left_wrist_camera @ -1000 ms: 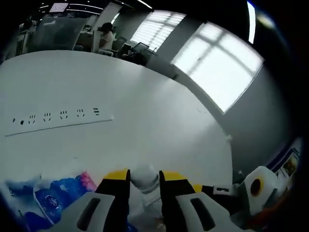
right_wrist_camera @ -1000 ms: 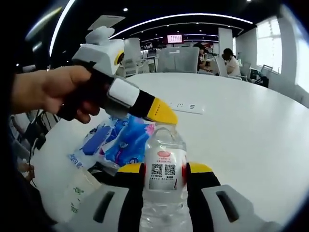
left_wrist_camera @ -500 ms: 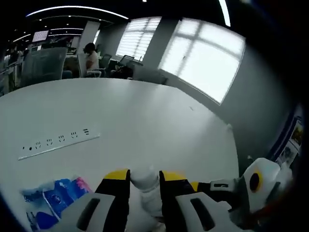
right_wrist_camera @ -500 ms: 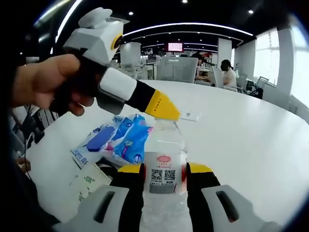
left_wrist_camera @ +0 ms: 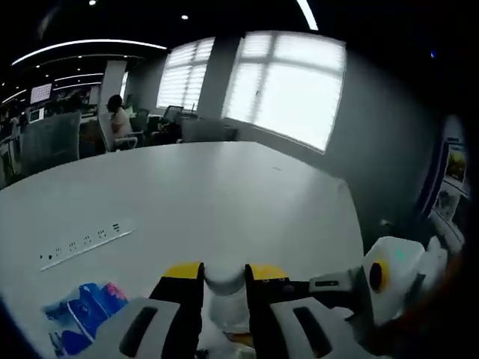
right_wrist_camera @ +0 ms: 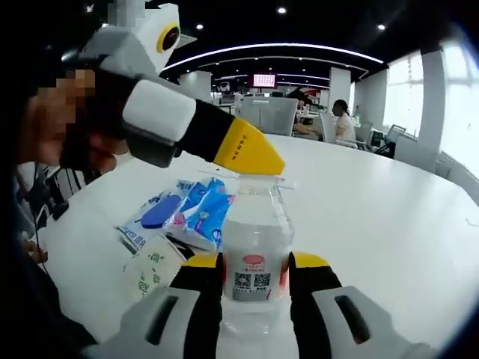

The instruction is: Arrange the tabletop items into an orderly group along one side of the table until the central work area is clear of visible clutter.

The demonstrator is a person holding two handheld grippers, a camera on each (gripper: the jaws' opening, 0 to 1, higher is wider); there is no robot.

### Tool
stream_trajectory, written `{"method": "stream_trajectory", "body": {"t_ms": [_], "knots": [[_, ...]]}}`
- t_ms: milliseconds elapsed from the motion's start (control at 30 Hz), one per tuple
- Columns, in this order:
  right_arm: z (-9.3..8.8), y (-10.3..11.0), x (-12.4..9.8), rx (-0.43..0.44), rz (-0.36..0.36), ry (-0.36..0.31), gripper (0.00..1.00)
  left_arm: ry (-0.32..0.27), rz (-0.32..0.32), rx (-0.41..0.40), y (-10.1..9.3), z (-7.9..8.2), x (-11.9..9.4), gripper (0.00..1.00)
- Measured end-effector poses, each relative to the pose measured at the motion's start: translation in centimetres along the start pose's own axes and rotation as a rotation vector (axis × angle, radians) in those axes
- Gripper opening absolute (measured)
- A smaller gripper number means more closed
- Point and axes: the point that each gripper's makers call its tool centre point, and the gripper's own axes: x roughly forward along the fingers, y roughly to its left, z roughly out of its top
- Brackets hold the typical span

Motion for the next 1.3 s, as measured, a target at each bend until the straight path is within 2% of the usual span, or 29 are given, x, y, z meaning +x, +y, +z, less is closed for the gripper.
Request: {"method": "stream_trajectory", "body": {"t_ms": [267,500,600,800,1033,1067,1233,1300], "knots": [[-0.8,0.0,-1.7,0.007,-0.021,-0.005,0.29,-0.029,-0.039,0.140,-3.4,-0.3,-1.0,0.19],[-1.6,0.1,-2.8,0.013,-0.038,0.000,0.30,-0.022,-0.085,0.197,-5.3,-1.0,-1.3,0.20],[-1.9,0.3,-3.3,0.007,-0.041,0.004,0.30,-0.007,-0.104,0.253,-6.1,-1.4,-1.4,0.20],[-2.2,0.7,-3.8,-0.016,-0.048,0.008,0.31,0.006,-0.125,0.266,-7.1,-2.2,-1.7,0.21],[-2.5,0.6,-4.1,-0.047,-0.050,0.025,0.31,-0.005,-0.142,0.273,-7.2,-2.1,-1.9,0.23],[-2.5,0.6,-4.1,-0.047,-0.050,0.028,0.31,-0.026,-0.150,0.259,-7.0,-1.6,-2.1,0.24],[-1.8,0.5,-5.3,-0.028,-0.049,0.011,0.30,-0.053,-0.158,0.243,-5.7,-1.1,-3.2,0.38],[-1.4,0.5,-5.7,-0.025,-0.051,0.001,0.29,-0.062,-0.168,0.240,-5.3,-1.2,-3.6,0.39]]}}
